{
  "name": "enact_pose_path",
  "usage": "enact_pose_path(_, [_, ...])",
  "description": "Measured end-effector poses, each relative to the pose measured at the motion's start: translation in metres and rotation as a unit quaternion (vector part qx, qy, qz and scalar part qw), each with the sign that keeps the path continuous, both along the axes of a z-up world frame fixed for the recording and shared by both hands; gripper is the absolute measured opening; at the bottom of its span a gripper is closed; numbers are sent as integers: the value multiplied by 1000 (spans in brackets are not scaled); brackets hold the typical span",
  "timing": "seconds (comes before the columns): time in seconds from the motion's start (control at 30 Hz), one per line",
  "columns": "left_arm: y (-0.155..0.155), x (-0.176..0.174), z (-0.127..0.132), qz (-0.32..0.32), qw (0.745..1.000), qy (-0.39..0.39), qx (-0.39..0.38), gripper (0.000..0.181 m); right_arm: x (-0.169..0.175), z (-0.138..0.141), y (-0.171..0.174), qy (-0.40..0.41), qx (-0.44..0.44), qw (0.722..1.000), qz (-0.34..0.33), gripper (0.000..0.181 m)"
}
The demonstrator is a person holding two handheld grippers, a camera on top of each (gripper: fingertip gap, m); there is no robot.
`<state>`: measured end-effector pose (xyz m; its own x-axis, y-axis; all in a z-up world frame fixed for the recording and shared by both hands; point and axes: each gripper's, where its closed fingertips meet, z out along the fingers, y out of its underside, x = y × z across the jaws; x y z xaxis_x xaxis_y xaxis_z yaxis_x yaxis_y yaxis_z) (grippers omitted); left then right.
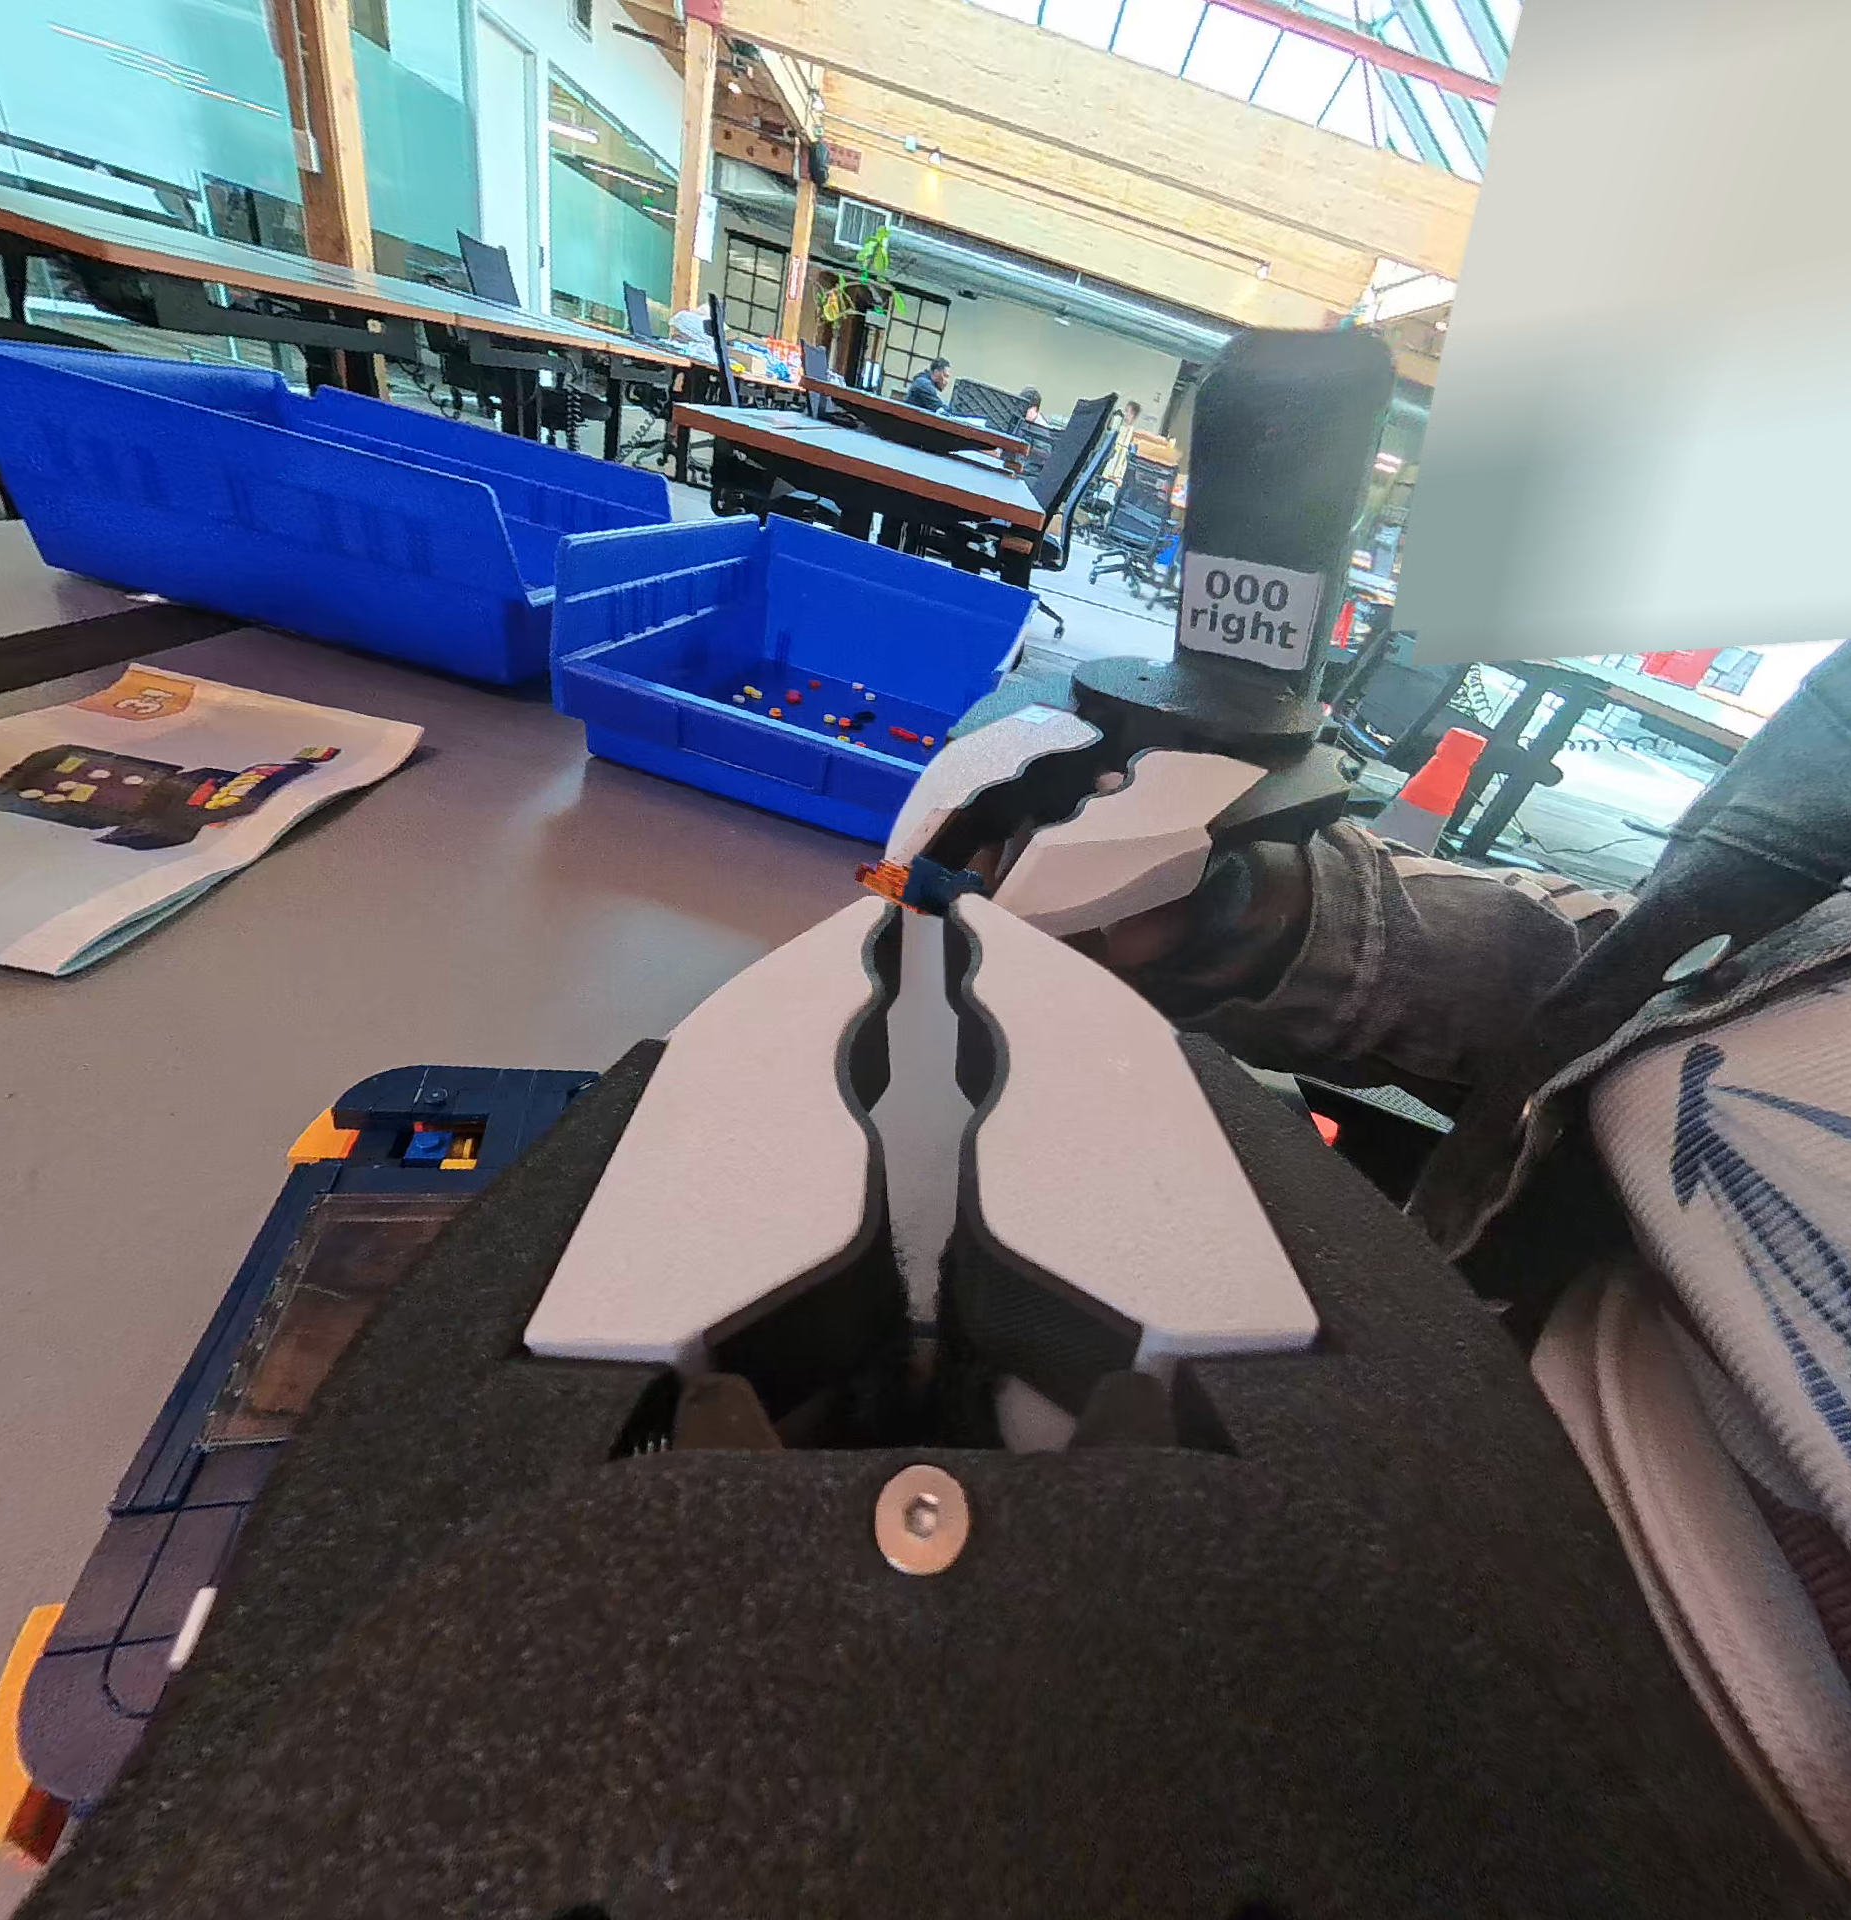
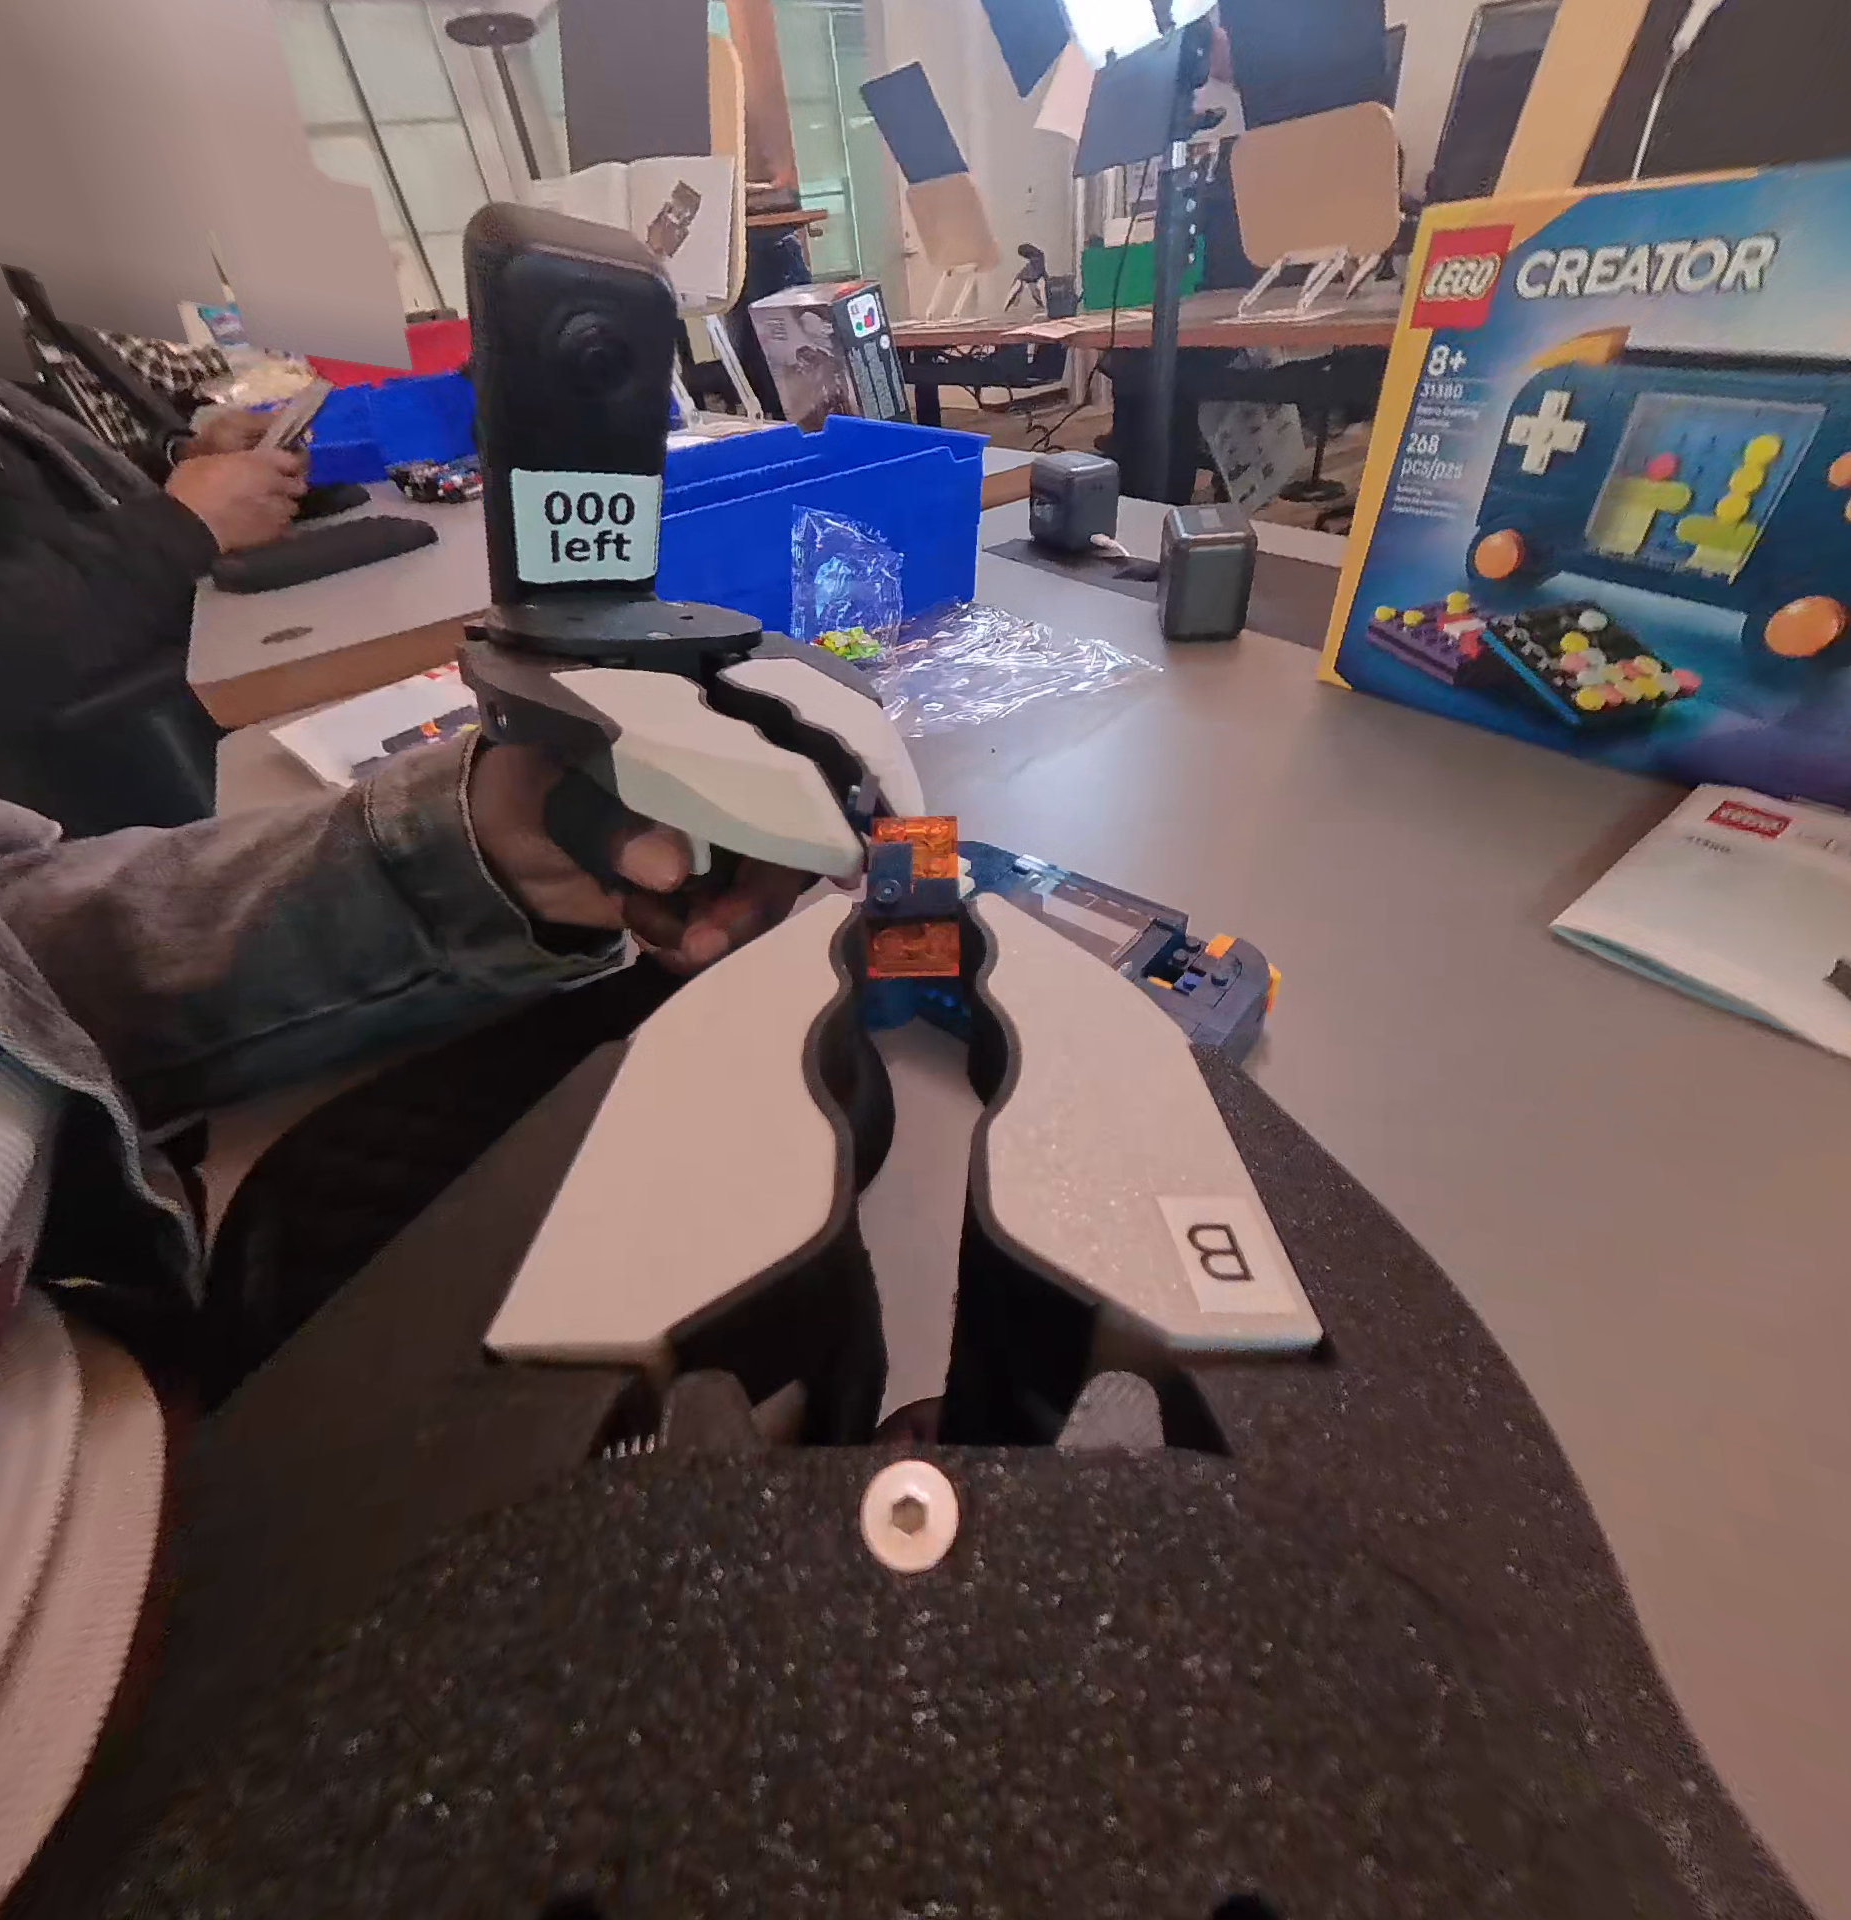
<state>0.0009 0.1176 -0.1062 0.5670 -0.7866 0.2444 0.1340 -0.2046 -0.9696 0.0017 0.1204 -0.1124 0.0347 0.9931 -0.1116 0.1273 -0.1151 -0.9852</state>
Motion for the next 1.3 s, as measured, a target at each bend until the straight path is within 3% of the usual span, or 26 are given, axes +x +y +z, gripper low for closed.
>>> enact_pose_path(0.4, [0,1,-2,-5,1000,0,-6,2,4,-6,2,-24,-9,1000,-12,16])
enact_pose_path(0.63, [0,0,8,-6,1000,-23,7,1,8,-11,4,-32,-6,999,-17,16])
enact_pose_path(0.83, [9,4,25,-9,1000,-8,17,1,14,-33,14,-62,-18,997,-38,17])
enact_pose_path(0.97, [42,14,42,-27,999,10,12,1,23,-33,16,-60,-24,996,-55,17])
enact_pose_path(1.07, [83,36,60,-47,998,34,16,1,29,-29,13,-42,-33,997,-60,17])
enact_pose_path(1.2, [147,88,81,-93,994,56,6,1,39,-27,14,-25,-47,996,-70,17])
enact_pose_path(1.3, [194,134,73,-121,988,94,-34,2,47,-25,16,-14,-52,995,-81,17])
